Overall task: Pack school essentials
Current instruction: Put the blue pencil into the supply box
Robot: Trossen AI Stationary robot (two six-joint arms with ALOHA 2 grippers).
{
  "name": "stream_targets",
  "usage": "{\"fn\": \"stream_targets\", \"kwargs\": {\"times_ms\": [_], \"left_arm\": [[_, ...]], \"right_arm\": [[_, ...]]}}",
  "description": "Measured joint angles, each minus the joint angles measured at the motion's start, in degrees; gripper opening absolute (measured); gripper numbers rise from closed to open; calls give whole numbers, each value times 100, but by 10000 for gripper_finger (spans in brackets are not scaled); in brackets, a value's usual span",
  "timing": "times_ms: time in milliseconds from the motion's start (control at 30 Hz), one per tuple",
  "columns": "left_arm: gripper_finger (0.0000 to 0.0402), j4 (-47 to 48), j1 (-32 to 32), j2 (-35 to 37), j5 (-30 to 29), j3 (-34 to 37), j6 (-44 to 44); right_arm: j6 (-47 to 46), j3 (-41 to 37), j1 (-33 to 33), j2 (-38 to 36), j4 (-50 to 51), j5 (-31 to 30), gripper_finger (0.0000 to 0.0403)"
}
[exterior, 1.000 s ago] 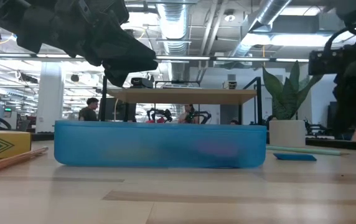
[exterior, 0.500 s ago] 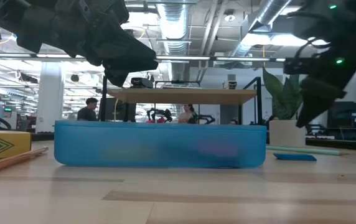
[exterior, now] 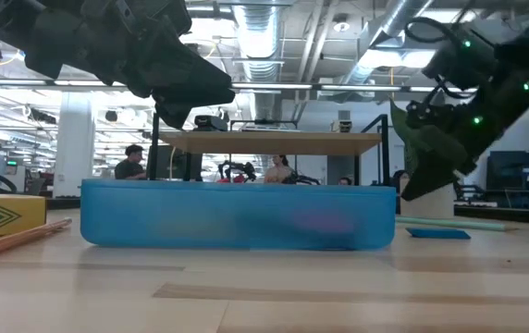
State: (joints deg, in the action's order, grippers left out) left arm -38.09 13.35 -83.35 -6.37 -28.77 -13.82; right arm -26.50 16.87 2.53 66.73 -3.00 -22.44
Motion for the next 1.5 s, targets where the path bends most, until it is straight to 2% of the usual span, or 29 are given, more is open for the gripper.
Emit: {"fn": "stream_targets", "kwargs": {"times_ms": [167,333,667,867,1233,1367,1500], "left_arm": [[102,1,0,0,-2,0,2],[102,2,0,0,-15,0,4],[102,2,0,0,-29,0,59],[102,0,0,0,-28,0,-20],[102,2,0,0,-28,0,-15],[102,4,0,0,-28,0,-13],[102,4,0,0,-28,0,-14]], "right_arm": [[0,-323,220,-1,-637,2,82],[58,-325,502,1,-627,2,87],[243,-322,830,290,-993,85,172],[323,-236,797,864,-1448,175,197],[236,219,881,2221,-1575,3,177],[238,258,814,2376,-1608,-8,151],[251,261,679,2392,-1583,-4,109]]}}
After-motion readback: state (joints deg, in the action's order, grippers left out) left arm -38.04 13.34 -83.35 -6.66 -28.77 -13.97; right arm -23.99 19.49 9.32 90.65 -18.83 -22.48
